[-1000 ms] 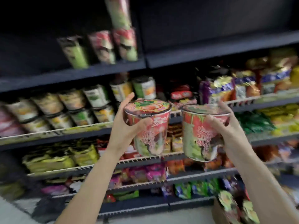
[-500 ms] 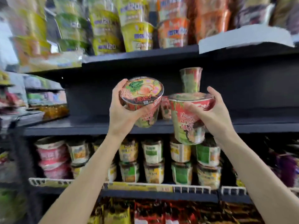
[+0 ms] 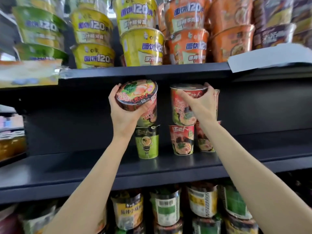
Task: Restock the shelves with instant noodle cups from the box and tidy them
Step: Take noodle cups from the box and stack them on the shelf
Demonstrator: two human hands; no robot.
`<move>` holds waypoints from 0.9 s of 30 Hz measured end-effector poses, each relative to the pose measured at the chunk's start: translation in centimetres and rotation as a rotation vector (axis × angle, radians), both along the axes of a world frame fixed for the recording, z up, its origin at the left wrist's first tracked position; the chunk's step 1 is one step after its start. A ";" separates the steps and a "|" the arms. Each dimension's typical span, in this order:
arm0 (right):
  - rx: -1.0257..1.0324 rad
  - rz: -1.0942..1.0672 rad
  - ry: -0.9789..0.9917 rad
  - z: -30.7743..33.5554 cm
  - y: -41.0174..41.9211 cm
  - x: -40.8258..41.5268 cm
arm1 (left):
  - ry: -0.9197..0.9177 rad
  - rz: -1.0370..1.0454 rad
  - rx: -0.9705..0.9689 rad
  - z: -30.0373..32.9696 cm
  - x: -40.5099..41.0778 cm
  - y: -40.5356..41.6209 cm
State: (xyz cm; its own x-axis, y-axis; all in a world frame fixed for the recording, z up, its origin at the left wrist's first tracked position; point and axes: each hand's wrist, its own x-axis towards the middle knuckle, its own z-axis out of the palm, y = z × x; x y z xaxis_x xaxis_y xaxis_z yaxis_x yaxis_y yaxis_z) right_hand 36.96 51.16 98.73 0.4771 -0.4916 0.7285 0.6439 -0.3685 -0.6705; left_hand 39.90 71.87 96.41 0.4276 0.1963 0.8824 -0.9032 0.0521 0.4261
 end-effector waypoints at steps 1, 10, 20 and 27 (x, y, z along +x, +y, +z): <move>-0.007 0.001 0.002 0.3 0.3 0.7 | 0.000 0.008 0.003 0.0 0.4 0.0; -0.088 -0.033 0.027 1.2 0.3 5.9 | 0.075 0.096 0.019 1.5 3.3 -0.1; -0.393 -0.426 0.168 0.4 0.1 8.1 | 0.265 0.243 0.048 2.4 7.2 -2.7; -0.508 -0.287 0.025 -2.1 -2.1 7.9 | 0.395 0.267 0.116 3.4 9.0 -2.9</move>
State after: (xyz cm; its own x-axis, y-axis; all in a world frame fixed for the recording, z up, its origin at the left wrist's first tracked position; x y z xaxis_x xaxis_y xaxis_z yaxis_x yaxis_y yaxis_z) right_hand 44.87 49.04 96.65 0.3968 -0.1954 0.8969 0.4572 -0.8052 -0.3777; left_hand 48.85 68.96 99.79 0.6822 0.2547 0.6854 -0.6467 -0.2272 0.7281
